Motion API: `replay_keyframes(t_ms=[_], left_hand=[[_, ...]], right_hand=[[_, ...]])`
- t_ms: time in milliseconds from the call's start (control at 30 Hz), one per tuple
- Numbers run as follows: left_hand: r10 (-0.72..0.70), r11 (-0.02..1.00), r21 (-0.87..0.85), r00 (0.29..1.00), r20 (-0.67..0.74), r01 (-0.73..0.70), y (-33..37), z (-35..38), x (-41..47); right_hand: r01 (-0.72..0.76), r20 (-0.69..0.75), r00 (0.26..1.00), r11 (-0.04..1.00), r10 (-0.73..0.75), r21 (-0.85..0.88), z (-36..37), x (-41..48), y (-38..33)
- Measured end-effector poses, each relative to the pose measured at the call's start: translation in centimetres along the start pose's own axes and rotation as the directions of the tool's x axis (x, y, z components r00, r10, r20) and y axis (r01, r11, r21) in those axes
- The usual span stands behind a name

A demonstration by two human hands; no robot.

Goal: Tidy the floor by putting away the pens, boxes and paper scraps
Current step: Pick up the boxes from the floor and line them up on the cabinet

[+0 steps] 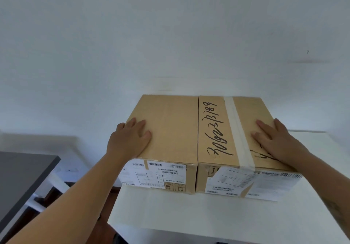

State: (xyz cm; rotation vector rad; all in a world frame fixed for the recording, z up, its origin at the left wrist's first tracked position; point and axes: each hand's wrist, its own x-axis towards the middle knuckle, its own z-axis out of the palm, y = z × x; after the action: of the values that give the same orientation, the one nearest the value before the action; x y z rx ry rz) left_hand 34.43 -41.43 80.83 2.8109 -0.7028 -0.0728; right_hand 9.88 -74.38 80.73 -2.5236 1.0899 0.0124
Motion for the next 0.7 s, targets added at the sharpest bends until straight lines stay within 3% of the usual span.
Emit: replay_keyframes(t_ms=[233, 367, 533, 700], left_hand=[[-0.012, 0.999, -0.035, 1.0, 0.012, 0.012, -0.9, 0.3, 0.4], [0.0, 0.999, 0.052, 1.0, 0.004, 0.0, -0.7, 0.5, 1.0], [0.048, 0.996, 0.074, 0.998, 0.029, -0.05, 1.0, 0.9, 0.4], [0.061, 0.997, 0.038, 0.998, 0.033, -0.062, 0.7, 0.2, 0.1]], right_hand=[[0.029, -0.021, 0.999, 0.999, -0.03, -0.034, 0.4, 0.2, -0.6], [0.032, -0.011, 0.999, 0.997, -0.033, -0.075, 0.2, 0.1, -1.1], [0.152, -0.05, 0.985, 0.964, -0.166, -0.22, 1.3, -0.4, -2.9], [0.135, -0.008, 0.99, 0.968, -0.14, -0.213, 1.1, -0.5, -4.3]])
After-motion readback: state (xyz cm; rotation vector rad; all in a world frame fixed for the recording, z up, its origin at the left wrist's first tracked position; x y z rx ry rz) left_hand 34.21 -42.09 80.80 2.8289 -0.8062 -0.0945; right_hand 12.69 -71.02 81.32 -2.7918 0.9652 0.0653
